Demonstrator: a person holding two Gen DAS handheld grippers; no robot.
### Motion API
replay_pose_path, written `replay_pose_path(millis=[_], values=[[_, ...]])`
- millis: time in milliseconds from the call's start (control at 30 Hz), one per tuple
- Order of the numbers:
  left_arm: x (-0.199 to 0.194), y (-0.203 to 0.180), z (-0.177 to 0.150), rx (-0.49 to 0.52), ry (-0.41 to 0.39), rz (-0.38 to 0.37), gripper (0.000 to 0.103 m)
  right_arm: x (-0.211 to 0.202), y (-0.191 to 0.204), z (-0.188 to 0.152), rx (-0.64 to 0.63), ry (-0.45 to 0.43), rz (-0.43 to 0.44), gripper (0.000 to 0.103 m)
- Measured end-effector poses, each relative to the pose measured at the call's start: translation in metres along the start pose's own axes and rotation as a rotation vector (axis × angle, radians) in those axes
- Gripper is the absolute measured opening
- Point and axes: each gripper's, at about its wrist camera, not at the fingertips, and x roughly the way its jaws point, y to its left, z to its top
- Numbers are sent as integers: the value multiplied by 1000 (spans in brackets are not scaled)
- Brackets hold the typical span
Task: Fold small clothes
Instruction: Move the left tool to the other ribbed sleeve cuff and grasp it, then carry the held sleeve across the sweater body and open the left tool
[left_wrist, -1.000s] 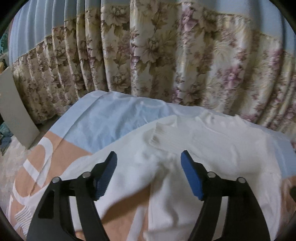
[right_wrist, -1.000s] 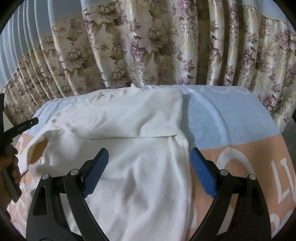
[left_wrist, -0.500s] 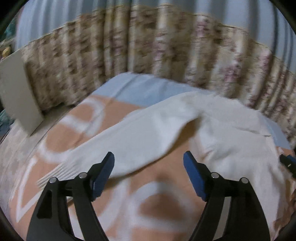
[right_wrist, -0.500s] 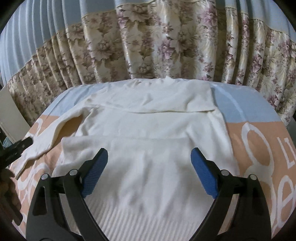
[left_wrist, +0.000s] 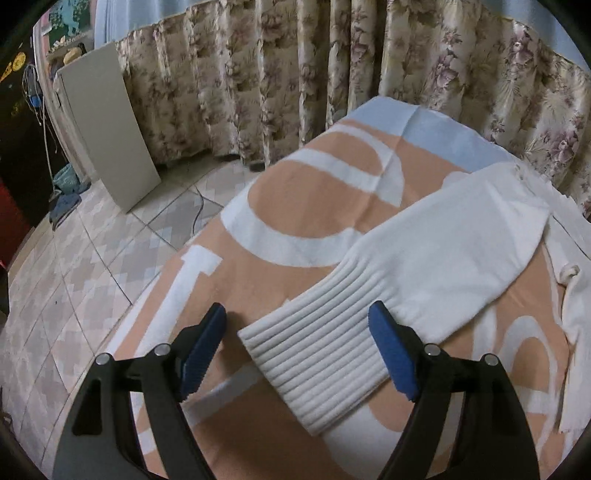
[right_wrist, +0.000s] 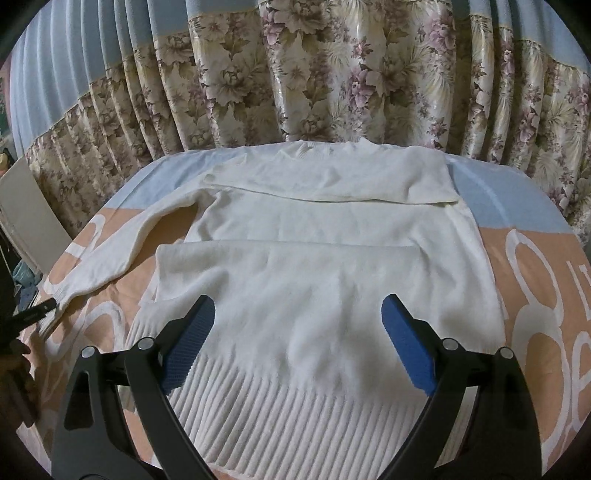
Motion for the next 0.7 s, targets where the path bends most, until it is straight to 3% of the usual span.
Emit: replay_pose_path(millis=[100, 167, 233, 300, 700], values=[[2, -3, -1, -7, 6, 1, 79, 1, -1, 0, 1, 6, 3, 92], [0, -10, -1, 4, 1, -10, 69, 1, -3, 0, 2, 9, 3, 93], [-3, -18, 0, 34, -8, -21, 38, 2, -6, -2, 7, 10, 5, 93], [-7, -30, -1, 66, -10, -30, 23, 3, -8, -2, 11, 13, 7, 93], [-38, -81, 18, 89, -94, -72, 15, 5, -29, -2, 33, 13, 12, 94]])
